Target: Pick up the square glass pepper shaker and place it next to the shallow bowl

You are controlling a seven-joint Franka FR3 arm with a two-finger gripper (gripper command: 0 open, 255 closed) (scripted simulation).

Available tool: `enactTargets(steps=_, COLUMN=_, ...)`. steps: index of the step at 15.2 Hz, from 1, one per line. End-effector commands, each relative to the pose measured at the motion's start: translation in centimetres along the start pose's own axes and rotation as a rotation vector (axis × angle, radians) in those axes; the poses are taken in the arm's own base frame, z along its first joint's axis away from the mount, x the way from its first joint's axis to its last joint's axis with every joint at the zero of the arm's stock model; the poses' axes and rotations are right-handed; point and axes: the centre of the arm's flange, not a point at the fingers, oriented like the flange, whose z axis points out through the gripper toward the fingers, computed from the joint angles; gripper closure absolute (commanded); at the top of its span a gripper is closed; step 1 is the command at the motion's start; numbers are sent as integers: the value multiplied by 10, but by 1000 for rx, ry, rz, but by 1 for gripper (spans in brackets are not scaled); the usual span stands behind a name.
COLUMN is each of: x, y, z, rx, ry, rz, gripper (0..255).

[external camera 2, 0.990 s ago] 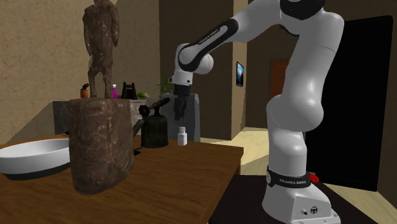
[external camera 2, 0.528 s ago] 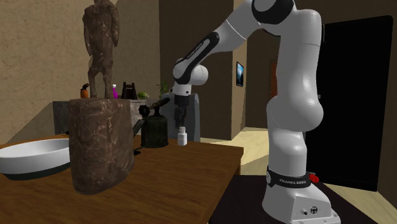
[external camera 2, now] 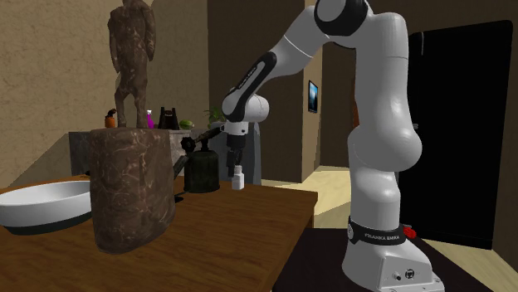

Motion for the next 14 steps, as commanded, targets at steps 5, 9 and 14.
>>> enactTargets(steps=5, x=0, y=0, z=2, rx=0, ry=0, rz=0, gripper=0)
enactTargets(steps=9, x=0, y=0, z=2, rx=0, ry=0, rz=0, gripper=255)
enactTargets(steps=14, x=0, y=0, z=2, rx=0, ry=0, rz=0, gripper=255)
